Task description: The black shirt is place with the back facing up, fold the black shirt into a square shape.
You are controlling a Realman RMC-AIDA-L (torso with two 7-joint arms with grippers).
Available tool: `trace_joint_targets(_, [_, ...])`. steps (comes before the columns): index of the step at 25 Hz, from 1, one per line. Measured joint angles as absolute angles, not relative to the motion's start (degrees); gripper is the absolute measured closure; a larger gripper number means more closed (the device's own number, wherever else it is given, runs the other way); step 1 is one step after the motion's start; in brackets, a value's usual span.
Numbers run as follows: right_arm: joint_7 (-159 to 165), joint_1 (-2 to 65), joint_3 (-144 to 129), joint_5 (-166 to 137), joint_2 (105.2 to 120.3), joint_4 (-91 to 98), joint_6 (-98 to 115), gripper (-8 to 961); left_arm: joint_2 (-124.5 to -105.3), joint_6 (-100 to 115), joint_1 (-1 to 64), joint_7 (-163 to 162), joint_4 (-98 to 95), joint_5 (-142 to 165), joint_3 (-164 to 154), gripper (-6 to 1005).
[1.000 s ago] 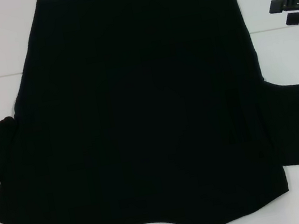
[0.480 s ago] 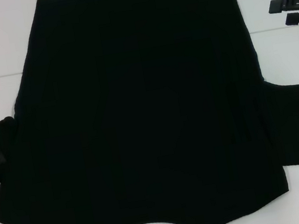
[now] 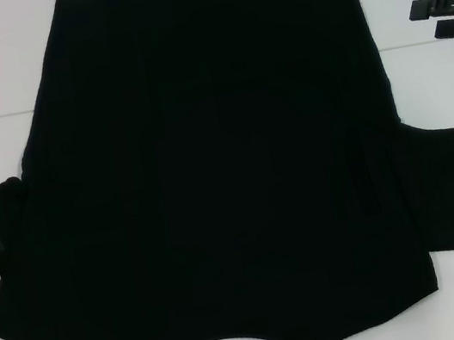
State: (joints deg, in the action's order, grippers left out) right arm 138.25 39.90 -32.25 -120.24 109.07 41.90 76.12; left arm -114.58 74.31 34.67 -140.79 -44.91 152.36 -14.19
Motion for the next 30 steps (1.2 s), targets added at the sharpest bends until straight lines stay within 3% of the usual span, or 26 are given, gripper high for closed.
trace_joint_targets(3, [138.3,39.9,-32.2,-120.2,109.07,41.9,76.1,195,-114.6,74.3,34.5,-140.8,-45.0,152.0,-13.9,954])
trace_joint_targets(11, [138.3,39.8,-32.3,-120.2,108.99,42.0,76.1,195,-113.41,75.4,34.0,-140.8,-48.1,152.6,-11.2,958])
trace_joint_targets(16, [138.3,39.6,-32.3,-120.2,108.98,42.0,76.1,195,-112.53,75.8,34.0,-141.5,-49.9,154.7,-9.4,958])
trace_joint_targets(22, [138.3,39.6,-32.3,-120.2,108.98,42.0,76.2,195,-113.08,76.3,34.4,-140.3,-48.0,154.1,-10.0,957])
trace_joint_targets(30, [138.3,39.8,-32.3,-120.2,108.98,41.9,76.2,195,-113.22,74.9,34.8,-140.9,-46.0,153.9,-10.0,826])
